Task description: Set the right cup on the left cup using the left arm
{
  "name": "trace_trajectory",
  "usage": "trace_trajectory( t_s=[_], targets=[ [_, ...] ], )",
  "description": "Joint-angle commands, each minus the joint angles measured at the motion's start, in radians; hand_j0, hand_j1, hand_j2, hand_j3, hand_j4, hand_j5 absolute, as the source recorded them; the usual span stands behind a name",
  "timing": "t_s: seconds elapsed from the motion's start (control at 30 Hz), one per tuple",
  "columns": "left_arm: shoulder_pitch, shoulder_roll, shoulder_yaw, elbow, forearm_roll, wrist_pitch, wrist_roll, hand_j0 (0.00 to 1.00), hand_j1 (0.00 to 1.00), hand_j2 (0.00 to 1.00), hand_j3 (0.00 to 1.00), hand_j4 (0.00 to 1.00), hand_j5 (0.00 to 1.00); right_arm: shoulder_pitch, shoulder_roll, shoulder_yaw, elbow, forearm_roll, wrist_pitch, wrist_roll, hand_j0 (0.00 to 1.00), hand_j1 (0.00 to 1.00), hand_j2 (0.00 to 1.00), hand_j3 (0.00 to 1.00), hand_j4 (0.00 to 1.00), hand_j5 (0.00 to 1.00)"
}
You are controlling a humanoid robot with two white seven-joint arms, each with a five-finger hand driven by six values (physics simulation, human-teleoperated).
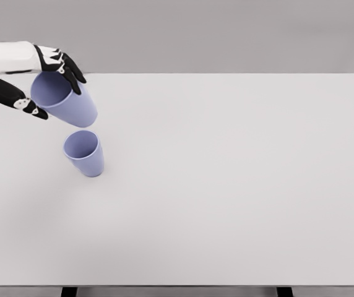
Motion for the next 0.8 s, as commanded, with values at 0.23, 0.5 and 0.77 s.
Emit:
trace_trajectory(
  t_s=[0.23, 0.5, 0.77],
  targets=[
    [0.044, 0.064, -0.015, -0.034, 0.012, 0.004, 0.001, 0.55, 0.55, 0.55, 0.55, 0.55, 0.55, 0.000, 0.000, 0.000, 0.000, 0.001, 0.000, 0.001, 1.00, 1.00, 1.00, 1.00, 1.00, 1.00],
    [0.058, 0.051, -0.015, -0.024, 0.009, 0.004, 0.001, 0.55, 0.55, 0.55, 0.55, 0.55, 0.55, 0.000, 0.000, 0.000, 0.000, 0.001, 0.000, 0.001, 1.00, 1.00, 1.00, 1.00, 1.00, 1.00],
    [0.072, 0.036, -0.014, -0.009, 0.003, 0.004, 0.001, 0.56, 0.56, 0.56, 0.56, 0.56, 0.56, 0.000, 0.000, 0.000, 0.000, 0.000, 0.000, 0.001, 1.00, 1.00, 1.00, 1.00, 1.00, 1.00]
  ],
)
